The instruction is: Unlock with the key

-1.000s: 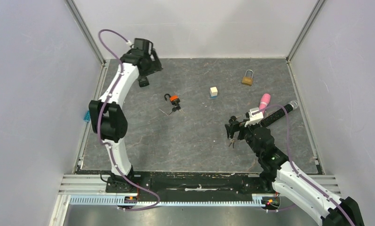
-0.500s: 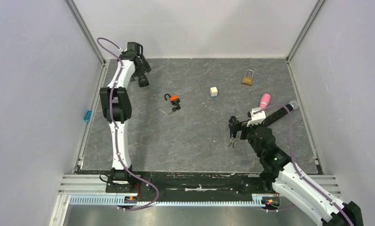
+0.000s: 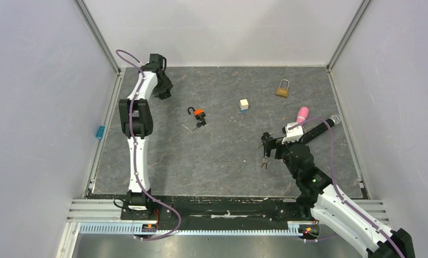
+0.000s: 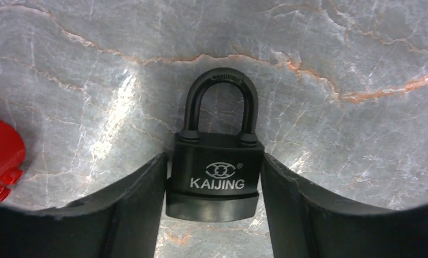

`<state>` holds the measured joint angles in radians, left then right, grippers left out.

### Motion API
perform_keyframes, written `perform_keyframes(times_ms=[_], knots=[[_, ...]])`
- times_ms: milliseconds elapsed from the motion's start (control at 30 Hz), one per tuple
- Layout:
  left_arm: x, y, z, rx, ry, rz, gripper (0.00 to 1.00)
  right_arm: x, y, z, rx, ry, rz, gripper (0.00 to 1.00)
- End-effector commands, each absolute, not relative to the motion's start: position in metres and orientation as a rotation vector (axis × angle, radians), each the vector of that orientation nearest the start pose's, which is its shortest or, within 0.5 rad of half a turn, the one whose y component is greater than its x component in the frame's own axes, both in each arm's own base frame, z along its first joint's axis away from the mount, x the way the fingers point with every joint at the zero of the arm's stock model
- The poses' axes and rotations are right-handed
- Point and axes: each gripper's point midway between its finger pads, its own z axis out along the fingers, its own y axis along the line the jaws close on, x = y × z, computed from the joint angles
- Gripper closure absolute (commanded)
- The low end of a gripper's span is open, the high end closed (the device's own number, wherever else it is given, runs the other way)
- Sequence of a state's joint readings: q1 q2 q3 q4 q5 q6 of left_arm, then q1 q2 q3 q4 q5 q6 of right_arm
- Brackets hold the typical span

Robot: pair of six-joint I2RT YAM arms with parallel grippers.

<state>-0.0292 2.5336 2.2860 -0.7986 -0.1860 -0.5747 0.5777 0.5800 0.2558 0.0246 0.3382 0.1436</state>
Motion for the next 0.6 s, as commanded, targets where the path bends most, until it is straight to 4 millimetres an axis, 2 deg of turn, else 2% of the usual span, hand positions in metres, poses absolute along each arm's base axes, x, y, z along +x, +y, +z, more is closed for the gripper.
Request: perform_keyframes(times_ms=[0, 133, 233, 367, 567], knots=[[0.573, -0.008, 0.02, -0.837, 2.512, 0.027, 0.38, 0.258, 0.102, 0.148, -0.147, 1.785, 0.192, 0.02], [0.561, -0.007, 0.032, -0.839, 2.52, 0.035, 0.59, 0.258, 0.102, 0.149, -0.141, 1.778, 0.203, 0.02], [0.544, -0.009, 0.04, -0.848, 2.541, 0.036, 0.66, 0.257, 0.105, 0.149, -0.141, 1.776, 0.223, 0.02], [0.506, -0.016, 0.058, -0.914, 2.568, 0.025, 0.67, 0.255, 0.109, 0.147, -0.148, 1.775, 0.251, 0.03], [0.43, -0.042, 0.064, -1.026, 2.625, -0.109, 0.67, 0.253, 0.109, 0.138, -0.146, 1.803, 0.255, 0.04]])
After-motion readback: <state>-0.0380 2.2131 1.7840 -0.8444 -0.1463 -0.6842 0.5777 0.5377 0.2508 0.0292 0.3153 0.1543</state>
